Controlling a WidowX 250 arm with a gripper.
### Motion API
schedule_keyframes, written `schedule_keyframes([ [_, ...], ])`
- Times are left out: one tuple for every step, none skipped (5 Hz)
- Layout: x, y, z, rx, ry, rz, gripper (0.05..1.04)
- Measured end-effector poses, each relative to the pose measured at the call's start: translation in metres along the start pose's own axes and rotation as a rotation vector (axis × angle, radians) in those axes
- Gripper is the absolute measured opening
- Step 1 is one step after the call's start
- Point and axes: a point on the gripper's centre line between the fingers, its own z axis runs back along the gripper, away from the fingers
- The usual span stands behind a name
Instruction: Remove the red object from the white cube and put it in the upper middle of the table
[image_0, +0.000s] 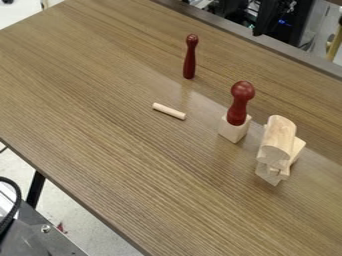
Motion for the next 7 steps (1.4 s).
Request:
schedule_keyframes([
  [-0.002, -0.001, -0.013, -0.010, 0.037, -0.001, 0.998],
  [-0.005, -0.009, -0.022, -0.051, 0.061, -0.002, 0.998],
  [-0.012, -0.014, -0.029, -0.072, 0.066, -0.010, 0.998],
  [-0.019, -0.016, -0.021, -0.076, 0.030, -0.009, 0.998],
  [-0.024, -0.024, -0.028, -0.086, 0.040, -0.025, 0.998],
  [-0.026, -0.032, -0.033, -0.088, 0.051, -0.053, 0.998],
  [-0.026, -0.038, -0.034, -0.085, 0.050, -0.069, 0.998],
])
